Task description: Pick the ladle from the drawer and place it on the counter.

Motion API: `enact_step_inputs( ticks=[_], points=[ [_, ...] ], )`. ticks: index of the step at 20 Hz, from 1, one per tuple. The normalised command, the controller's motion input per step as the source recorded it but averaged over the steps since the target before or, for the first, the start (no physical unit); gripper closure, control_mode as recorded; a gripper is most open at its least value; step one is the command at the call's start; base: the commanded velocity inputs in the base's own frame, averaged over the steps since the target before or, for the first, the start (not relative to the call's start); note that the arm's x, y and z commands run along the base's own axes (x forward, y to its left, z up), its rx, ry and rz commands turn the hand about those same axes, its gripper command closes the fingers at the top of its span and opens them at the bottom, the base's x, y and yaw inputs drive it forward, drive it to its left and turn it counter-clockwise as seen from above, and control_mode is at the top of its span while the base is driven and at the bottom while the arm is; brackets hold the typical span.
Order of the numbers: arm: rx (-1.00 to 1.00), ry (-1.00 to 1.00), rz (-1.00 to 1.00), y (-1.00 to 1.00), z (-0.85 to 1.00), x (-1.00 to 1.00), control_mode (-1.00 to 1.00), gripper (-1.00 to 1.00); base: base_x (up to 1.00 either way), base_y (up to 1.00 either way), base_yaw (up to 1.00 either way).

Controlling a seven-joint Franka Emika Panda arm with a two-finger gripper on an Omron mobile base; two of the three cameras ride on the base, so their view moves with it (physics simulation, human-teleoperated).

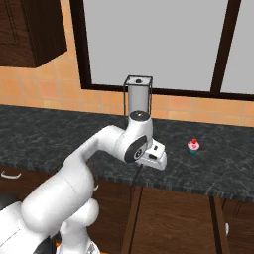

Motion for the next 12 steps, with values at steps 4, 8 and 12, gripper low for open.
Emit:
enact_step_inputs(
  ticks=[4, 8, 12],
  points=[
    [0.00, 0.14, 0.10, 0.26, -0.38, 1.00, -1.00, 1.00, 0.00, 0.00, 0.00],
    [0.00, 0.04, 0.08, 0.23, -0.49, 0.94, -1.00, 1.00, 0.00, 0.00, 0.00],
    [0.00, 0.00, 0.09, 0.09, -0.47, 0.71, -1.00, 1.00, 0.00, 0.00, 0.00]
  ],
)
